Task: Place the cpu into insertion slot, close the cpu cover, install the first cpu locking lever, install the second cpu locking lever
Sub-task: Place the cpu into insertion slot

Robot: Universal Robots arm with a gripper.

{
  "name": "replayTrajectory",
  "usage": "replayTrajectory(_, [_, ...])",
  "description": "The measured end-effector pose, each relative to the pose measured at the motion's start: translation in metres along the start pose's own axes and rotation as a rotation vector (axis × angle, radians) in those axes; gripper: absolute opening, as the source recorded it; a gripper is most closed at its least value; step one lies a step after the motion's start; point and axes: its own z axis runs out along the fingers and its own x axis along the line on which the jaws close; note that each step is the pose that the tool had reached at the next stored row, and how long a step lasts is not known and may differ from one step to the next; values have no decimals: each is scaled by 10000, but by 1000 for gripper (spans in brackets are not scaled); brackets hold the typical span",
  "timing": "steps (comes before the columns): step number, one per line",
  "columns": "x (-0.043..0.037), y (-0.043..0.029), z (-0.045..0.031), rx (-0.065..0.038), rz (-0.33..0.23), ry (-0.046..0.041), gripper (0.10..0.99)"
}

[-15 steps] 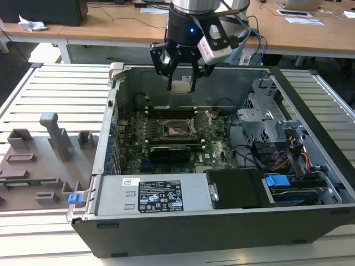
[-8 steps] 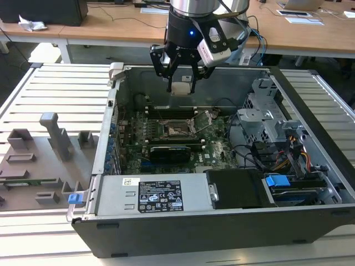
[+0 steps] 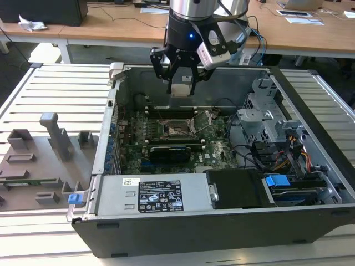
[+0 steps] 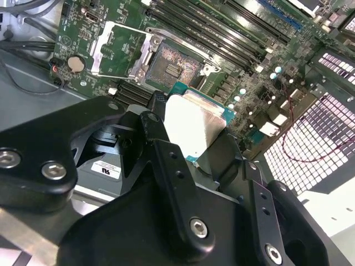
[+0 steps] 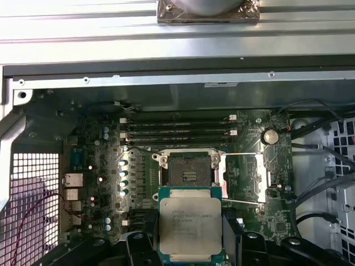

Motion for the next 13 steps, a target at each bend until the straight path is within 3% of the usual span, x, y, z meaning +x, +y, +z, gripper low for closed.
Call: replayTrajectory(13, [-1, -6, 66, 0, 0, 0, 541])
